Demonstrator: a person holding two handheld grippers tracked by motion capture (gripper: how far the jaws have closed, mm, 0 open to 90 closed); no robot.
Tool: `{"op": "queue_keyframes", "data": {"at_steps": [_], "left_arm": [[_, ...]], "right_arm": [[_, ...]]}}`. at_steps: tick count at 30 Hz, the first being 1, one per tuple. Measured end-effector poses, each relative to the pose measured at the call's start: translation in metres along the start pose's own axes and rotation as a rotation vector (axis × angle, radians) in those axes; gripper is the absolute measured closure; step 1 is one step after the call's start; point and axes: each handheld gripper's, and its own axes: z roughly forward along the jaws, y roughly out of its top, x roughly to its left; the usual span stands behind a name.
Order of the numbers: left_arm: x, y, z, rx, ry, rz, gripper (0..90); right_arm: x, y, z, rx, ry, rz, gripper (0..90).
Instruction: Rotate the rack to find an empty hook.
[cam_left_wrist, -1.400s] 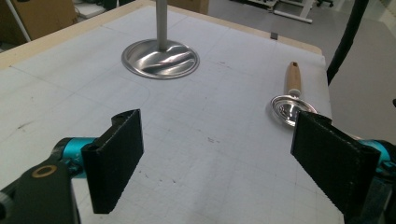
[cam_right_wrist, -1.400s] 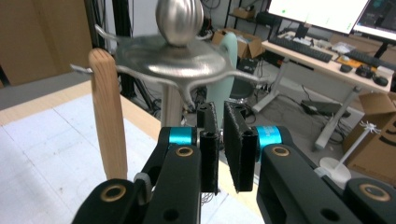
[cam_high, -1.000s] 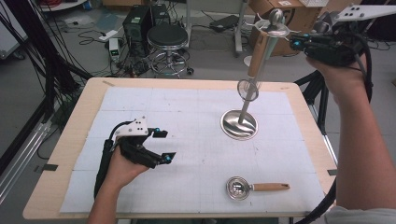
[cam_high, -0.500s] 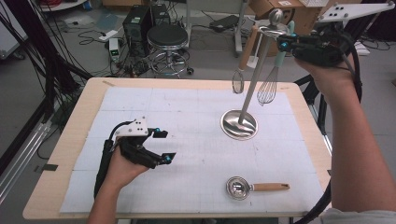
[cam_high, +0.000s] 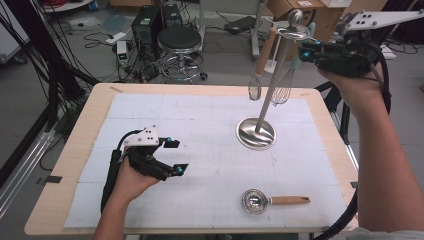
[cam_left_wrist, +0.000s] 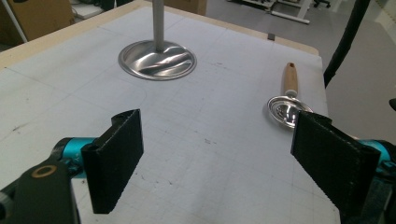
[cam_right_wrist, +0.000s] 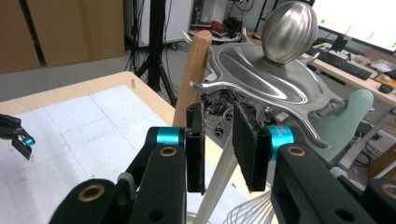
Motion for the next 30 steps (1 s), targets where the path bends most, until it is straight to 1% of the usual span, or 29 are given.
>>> {"op": "queue_keyframes", "data": {"at_steps": [1, 2, 5, 6, 7, 9, 11, 16, 17, 18, 19, 23, 29, 30], "left_arm": [[0.0, -0.0001, 0.0002, 0.002, -0.001, 0.001, 17.6], [0.0, -0.0001, 0.0002, 0.002, -0.001, 0.001, 17.5], [0.0005, -0.0001, 0.0, 0.006, -0.002, 0.005, 17.5], [0.0005, -0.0001, -0.0001, 0.006, -0.002, 0.005, 17.5], [0.0004, -0.0001, -0.0001, 0.004, -0.002, 0.003, 17.6], [0.0001, -0.0001, -0.0001, -0.001, -0.001, 0.0, 17.5], [0.0007, -0.0001, -0.0006, 0.003, -0.001, 0.005, 17.5], [0.0008, -0.0002, -0.0001, 0.005, -0.002, 0.005, 17.5], [0.0008, -0.0002, -0.0001, 0.006, -0.002, 0.006, 17.5], [0.0008, -0.0002, -0.0001, 0.006, -0.001, 0.005, 17.5], [0.0009, -0.0002, -0.0001, 0.006, -0.001, 0.005, 17.6], [0.0009, -0.0002, 0.0, 0.005, -0.002, 0.005, 17.5], [0.0011, -0.0002, 0.0, 0.004, -0.002, 0.006, 17.5], [0.0012, -0.0002, -0.0001, 0.003, -0.002, 0.006, 17.5]], "right_arm": [[-0.0002, 0.0, 0.0001, -0.005, 0.002, -0.004, 74.4], [0.0012, -0.0001, -0.0005, 0.005, 0.002, 0.008, 74.4], [0.0017, -0.0003, 0.0004, -0.009, 0.007, -0.01, 74.3], [0.0032, -0.0005, 0.0005, -0.002, 0.009, 0.001, 74.2], [0.0026, -0.0008, 0.0011, -0.005, 0.008, -0.012, 74.1], [0.0038, -0.0018, 0.0013, 0.005, 0.009, -0.001, 73.9], [0.0027, -0.0028, 0.0028, -0.008, 0.011, -0.012, 73.6], [0.0017, -0.0042, 0.0015, 0.004, 0.009, 0.003, 73.4], [0.0001, -0.0047, 0.002, -0.004, 0.006, -0.008, 73.4], [0.0007, -0.0051, 0.0016, 0.001, 0.006, 0.007, 73.4], [-0.0008, -0.0057, 0.0018, -0.001, 0.002, -0.002, 73.4], [-0.0013, -0.0082, 0.0023, 0.003, 0.003, 0.018, 73.5], [-0.0017, -0.0089, 0.0043, 0.003, 0.006, 0.002, 73.4], [-0.0007, -0.0088, 0.0046, 0.005, 0.008, 0.013, 73.4]]}}
